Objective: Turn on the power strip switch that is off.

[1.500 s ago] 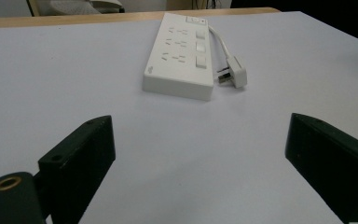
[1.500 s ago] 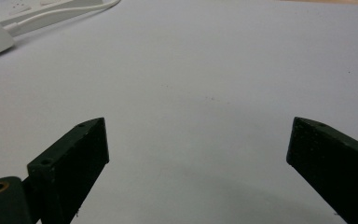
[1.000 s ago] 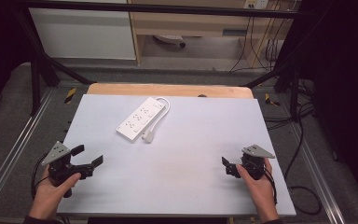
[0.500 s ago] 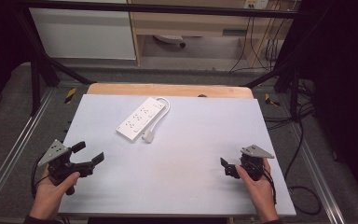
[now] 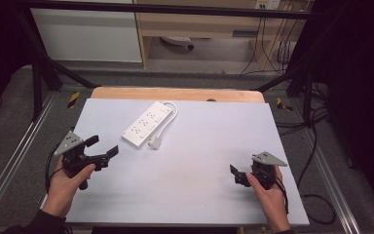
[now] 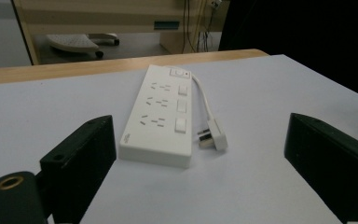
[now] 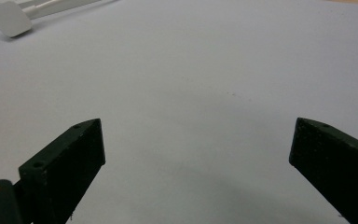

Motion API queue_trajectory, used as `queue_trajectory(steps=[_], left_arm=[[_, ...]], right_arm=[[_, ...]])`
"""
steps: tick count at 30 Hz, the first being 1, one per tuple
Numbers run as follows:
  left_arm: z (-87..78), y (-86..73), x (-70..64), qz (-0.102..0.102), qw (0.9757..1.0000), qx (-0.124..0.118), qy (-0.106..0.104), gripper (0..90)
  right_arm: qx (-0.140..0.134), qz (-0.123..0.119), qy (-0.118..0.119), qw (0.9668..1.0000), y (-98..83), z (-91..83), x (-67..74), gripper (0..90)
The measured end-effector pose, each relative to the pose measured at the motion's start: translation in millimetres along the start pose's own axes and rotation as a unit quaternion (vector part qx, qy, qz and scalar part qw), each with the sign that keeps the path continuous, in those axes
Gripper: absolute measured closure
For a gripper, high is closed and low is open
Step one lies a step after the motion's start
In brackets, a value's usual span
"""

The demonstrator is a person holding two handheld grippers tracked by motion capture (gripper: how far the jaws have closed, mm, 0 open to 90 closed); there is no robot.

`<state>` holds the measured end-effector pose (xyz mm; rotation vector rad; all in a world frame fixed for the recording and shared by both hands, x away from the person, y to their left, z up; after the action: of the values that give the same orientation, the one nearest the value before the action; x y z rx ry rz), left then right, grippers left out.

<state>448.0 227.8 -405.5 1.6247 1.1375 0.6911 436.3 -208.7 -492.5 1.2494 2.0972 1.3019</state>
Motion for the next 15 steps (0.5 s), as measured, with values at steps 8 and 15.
queue_trajectory(steps=[8, 15], left_arm=[[25.1, 20.6, -5.7, -0.008, 1.0, -0.003, 0.0, 10.0], [47.5, 36.2, -12.6, -0.012, 0.9999, -0.006, -0.004, 11.0]], right_arm=[[0.0, -0.002, 0.002, 1.0, 0.2, 1.0, 1.2, 3.7], [-0.001, -0.002, 0.009, 1.0, 1.3, 2.0, 5.2, 3.7]])
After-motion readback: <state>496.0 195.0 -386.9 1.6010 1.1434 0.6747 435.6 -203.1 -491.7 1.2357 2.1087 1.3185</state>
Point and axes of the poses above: each handheld gripper's, and its own axes: z roughly forward along the jaws, y roughly out of its top, x roughly to its left, the point moved 10 cm from there along z, roughly forward along the jaws, and after that the axes turned 10 degrees about y, right-handed, at the moved point
